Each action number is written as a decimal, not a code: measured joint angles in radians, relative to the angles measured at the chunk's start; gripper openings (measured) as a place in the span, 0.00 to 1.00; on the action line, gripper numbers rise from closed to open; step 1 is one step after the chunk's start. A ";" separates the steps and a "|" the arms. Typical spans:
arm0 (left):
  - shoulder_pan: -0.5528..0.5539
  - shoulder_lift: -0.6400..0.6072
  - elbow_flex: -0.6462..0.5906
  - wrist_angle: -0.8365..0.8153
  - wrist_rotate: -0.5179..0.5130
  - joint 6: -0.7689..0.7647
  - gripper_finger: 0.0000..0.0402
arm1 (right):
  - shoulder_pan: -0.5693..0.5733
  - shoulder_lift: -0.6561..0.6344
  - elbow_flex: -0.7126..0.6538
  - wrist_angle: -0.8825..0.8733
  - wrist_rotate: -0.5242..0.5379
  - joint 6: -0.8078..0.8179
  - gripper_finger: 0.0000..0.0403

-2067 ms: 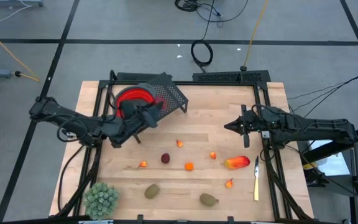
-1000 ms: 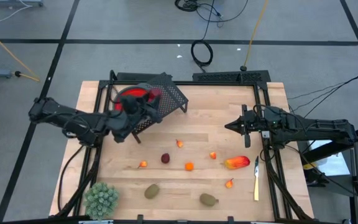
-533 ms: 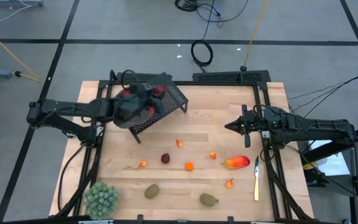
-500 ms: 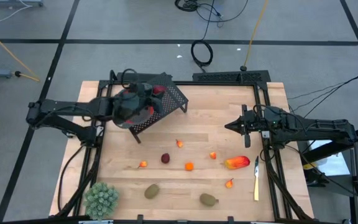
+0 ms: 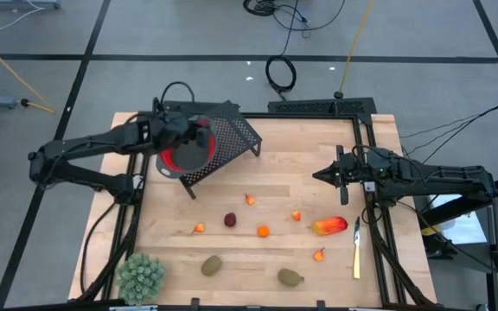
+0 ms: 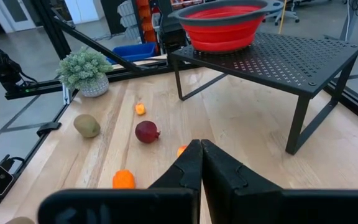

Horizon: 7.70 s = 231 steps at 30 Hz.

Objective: Pick & Place Fruit
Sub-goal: Put the pomegranate into the red strainer bowl on the shelf, then put the kiwi into the red strainer bowl on the shelf

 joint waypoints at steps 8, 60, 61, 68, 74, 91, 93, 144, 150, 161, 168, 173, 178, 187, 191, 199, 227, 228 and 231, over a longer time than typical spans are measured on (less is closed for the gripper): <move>0.066 0.090 0.217 -0.353 0.062 0.021 0.49 | 0.000 0.000 0.000 -0.005 0.000 0.000 0.00; 0.166 0.404 0.370 -0.748 0.281 0.166 0.56 | 0.000 0.001 0.001 -0.005 -0.001 0.000 0.00; 0.166 0.404 0.370 -0.748 0.281 0.164 0.58 | 0.000 0.001 0.001 -0.005 -0.001 0.000 0.00; 0.166 0.404 0.370 -0.747 0.280 0.176 0.69 | 0.000 0.001 0.001 -0.005 -0.004 0.000 0.00; 0.165 0.378 0.370 -0.773 0.290 0.127 0.68 | 0.000 0.001 0.001 -0.005 -0.004 0.000 0.00; 0.038 0.107 0.370 -0.709 0.339 -0.099 0.41 | 0.000 0.001 0.001 -0.005 -0.005 0.000 0.00; -0.003 0.085 0.370 -0.673 0.342 -0.104 0.38 | 0.000 0.000 0.001 -0.005 -0.005 0.000 0.00; -0.820 0.491 0.370 -0.188 0.523 -0.702 0.04 | 0.000 0.001 0.001 -0.005 -0.004 -0.003 0.00; -0.851 0.558 0.370 -0.191 0.551 -0.755 0.12 | 0.000 0.001 0.001 -0.005 -0.004 -0.003 0.00; -0.885 0.632 0.370 -0.191 0.571 -0.858 0.36 | 0.000 0.001 0.001 -0.005 -0.004 -0.004 0.00; -0.903 0.649 0.370 -0.192 0.563 -0.901 0.52 | 0.000 0.001 0.001 -0.005 -0.004 -0.004 0.00; -0.908 0.654 0.370 -0.194 0.532 -0.901 0.64 | 0.000 0.001 0.001 -0.004 -0.004 -0.004 0.00; -0.913 0.653 0.370 -0.196 0.473 -0.900 0.77 | 0.000 0.001 0.001 -0.004 -0.004 -0.004 0.00; -0.915 0.653 0.344 -0.198 0.415 -0.882 0.94 | 0.000 0.001 0.001 -0.004 -0.004 -0.004 0.00; -0.915 0.653 0.299 -0.191 0.417 -0.882 0.96 | 0.000 0.001 0.001 -0.004 -0.004 -0.004 0.00; -0.914 0.653 0.249 -0.189 0.439 -0.885 0.97 | 0.000 0.001 0.001 -0.004 -0.001 -0.004 0.00; -0.867 0.787 0.125 0.018 0.657 -0.726 0.97 | 0.000 0.024 0.001 -0.004 0.000 -0.008 0.00; -0.865 0.791 0.125 0.032 0.660 -0.722 0.97 | 0.000 0.025 0.001 -0.004 0.000 -0.008 0.00; -0.863 0.790 0.126 0.054 0.660 -0.717 0.97 | 0.000 0.025 0.001 -0.004 0.000 -0.008 0.00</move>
